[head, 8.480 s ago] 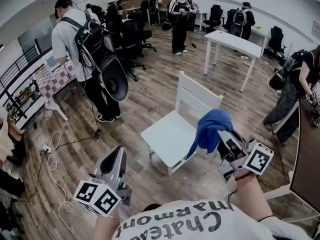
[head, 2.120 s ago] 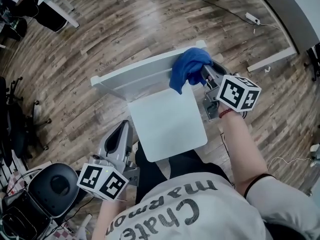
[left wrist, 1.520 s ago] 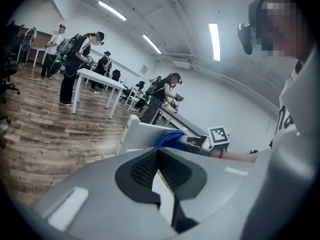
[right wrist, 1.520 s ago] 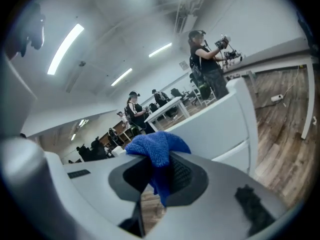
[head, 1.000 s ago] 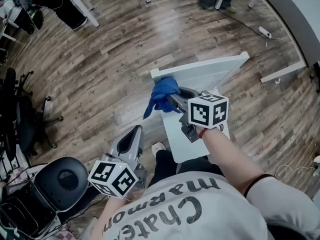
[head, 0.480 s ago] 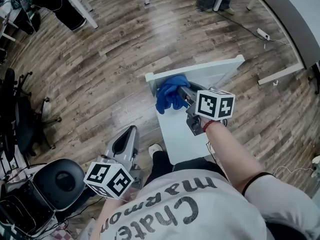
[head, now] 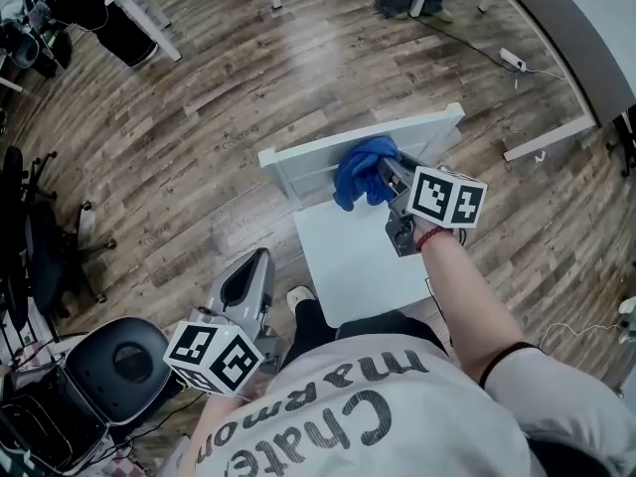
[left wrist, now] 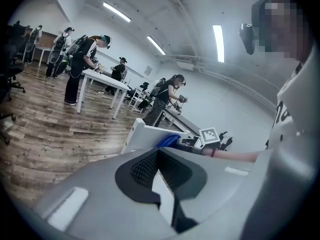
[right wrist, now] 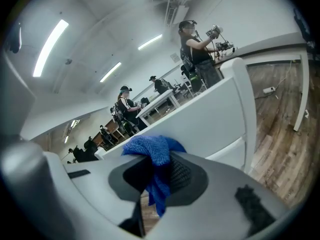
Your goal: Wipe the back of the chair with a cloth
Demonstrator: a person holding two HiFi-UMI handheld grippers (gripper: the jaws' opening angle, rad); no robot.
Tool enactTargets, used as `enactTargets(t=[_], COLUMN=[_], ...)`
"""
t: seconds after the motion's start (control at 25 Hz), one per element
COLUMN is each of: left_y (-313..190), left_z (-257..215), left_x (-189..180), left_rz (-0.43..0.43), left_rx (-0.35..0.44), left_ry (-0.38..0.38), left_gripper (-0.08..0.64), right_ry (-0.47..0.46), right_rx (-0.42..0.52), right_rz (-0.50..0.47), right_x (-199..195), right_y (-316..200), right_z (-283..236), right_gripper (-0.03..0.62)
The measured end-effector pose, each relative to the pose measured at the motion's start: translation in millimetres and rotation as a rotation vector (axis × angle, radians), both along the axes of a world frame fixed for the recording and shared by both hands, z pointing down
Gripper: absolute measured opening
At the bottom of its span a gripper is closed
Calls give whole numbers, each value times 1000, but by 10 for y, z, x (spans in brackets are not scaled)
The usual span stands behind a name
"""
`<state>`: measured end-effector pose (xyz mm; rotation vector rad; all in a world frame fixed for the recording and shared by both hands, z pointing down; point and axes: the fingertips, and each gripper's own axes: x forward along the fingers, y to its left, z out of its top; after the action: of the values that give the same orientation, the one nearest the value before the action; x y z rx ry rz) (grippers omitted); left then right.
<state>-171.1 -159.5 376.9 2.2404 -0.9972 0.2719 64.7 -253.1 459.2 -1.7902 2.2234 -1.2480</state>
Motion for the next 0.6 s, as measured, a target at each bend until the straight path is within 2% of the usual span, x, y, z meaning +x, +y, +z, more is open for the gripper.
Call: enactTargets(t=[0.28, 0.6], left_y=[24, 65], left_z=[4, 20], left_x=[120, 159], left_rz=[-3, -30], left_rx=[0, -22], left_ry=[-3, -16], left_gripper=[9, 9], right_ry=[2, 19], right_rx=[-3, 0], right_rz=[86, 136], right_x=[505, 841], right_y=[42, 60], right_z=[27, 24], right_gripper=[67, 67])
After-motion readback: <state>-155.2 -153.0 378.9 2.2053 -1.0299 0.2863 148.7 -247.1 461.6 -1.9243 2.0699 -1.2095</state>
